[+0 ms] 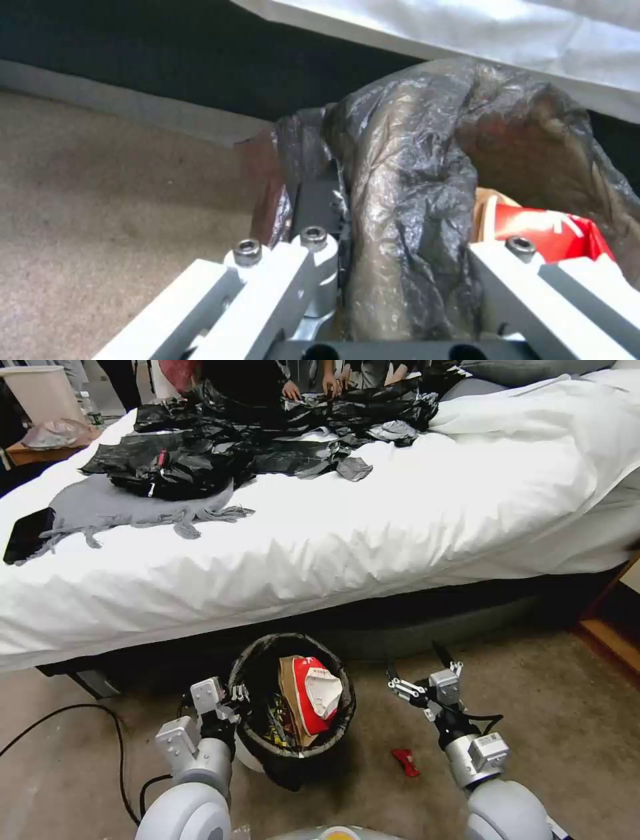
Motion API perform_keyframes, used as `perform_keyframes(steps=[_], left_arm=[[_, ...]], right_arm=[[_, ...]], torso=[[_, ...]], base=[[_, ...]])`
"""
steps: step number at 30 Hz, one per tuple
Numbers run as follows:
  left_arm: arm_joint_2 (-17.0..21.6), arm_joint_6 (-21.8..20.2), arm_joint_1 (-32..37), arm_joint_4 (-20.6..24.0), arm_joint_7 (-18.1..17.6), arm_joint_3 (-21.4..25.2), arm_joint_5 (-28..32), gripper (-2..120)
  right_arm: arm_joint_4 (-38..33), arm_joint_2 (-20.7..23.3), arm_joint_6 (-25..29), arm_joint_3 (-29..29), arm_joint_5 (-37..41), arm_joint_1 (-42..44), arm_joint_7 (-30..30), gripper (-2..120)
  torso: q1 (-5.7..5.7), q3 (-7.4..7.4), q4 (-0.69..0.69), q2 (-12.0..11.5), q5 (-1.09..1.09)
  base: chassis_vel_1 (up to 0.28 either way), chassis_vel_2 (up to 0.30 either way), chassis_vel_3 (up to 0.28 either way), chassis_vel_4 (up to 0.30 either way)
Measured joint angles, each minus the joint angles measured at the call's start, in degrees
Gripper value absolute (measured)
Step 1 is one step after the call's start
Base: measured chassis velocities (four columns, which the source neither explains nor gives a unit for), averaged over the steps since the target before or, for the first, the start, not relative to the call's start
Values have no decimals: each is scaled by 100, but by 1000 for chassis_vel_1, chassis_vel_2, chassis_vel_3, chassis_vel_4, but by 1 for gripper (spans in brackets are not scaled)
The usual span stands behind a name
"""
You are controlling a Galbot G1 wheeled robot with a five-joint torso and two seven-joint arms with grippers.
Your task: Pick up the trash bin, then pick up the garbage from the floor and place it into the trash bin.
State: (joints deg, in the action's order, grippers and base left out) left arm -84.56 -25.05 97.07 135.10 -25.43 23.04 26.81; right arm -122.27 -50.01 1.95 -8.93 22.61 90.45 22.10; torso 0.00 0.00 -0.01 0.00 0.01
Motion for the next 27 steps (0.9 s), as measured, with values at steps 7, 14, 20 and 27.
perform_keyframes(steps=[7, 14, 20, 27], left_arm=[[10, 0, -40, -27, -4, 1, 9, 93], [-8, 16, -30, -40, -4, -18, 1, 93], [-5, 18, -4, -46, -4, -55, -32, 93], [10, 29, 57, -40, -4, -44, -41, 93]], right_arm=[[-62, 423, -618, 180, 668, 291, 180, 100], [32, 648, -883, 273, 930, 524, 210, 100], [265, 840, -1182, 413, 1252, 518, 13, 100], [789, 915, -1392, 529, 1445, 191, -266, 100]], torso=[[0, 0, 0, 0, 0], [0, 0, 0, 0, 0], [0, 0, 0, 0, 0], [0, 0, 1, 0, 0]], base=[[0, 0, 0, 0], [0, 0, 0, 0], [0, 0, 0, 0], [0, 0, 0, 0]])
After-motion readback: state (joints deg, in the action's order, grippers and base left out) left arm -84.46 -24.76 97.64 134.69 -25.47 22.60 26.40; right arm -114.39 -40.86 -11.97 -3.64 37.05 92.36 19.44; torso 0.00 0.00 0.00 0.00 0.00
